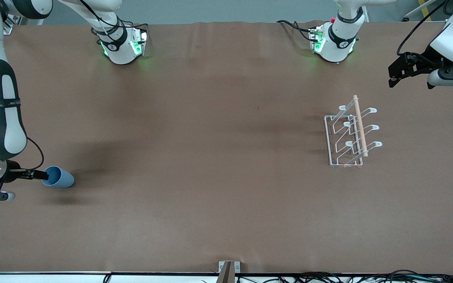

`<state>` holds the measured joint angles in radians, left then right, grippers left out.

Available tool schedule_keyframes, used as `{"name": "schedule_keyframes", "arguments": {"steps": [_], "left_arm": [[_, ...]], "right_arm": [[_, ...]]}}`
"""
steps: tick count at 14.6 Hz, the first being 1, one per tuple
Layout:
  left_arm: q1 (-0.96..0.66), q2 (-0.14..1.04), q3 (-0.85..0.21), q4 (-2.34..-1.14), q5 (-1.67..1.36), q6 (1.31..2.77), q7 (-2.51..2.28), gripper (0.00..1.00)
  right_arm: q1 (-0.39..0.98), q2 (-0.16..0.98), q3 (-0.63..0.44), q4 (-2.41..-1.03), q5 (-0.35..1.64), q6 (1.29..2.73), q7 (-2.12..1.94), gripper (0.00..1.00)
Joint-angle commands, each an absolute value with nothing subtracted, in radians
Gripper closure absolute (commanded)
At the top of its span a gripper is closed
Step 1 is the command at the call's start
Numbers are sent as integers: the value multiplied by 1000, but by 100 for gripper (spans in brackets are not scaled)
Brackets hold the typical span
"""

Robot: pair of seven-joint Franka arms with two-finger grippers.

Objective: Hang cup on cup holder
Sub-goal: 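Reach the right gripper down and grasp the blue cup's rim, then lift the cup with the right gripper while the left gripper approaches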

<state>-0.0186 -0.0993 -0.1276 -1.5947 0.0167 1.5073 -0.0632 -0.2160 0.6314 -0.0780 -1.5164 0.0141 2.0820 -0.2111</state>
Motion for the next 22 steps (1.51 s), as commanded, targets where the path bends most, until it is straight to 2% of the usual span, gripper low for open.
{"name": "schedule_keyframes", "arguments": {"steps": [1,3,5,9,11,13,16,22], "left_arm": [[-12,-92,-132,-1575,20,1491,-48,0],[-12,-92,-132,-1575,20,1491,-49,0],[-12,-92,-132,-1574,20,1491,-48,0],[-11,-92,-132,-1572,18,1491,-48,0],[-11,-92,-132,-1574,17,1491,-48,0],[-12,-91,-132,-1574,18,1491,-48,0],[-12,-92,-132,-1572,18,1491,-48,0],[-12,-92,-132,-1571,12,1491,-48,0]], "right_arm": [[-235,627,-63,-1558,23,2131,-227,12],[-235,638,-60,-1563,25,2138,-225,17],[-230,644,-55,-1563,25,2138,-224,32],[-232,660,-54,-1560,93,2138,-227,77],[-235,667,-54,-1556,120,2140,-264,93],[-236,667,-55,-1549,120,2140,-299,98],[-229,647,-55,-1537,118,2126,-333,99],[-152,442,-40,-1543,159,1878,-295,99]]}}
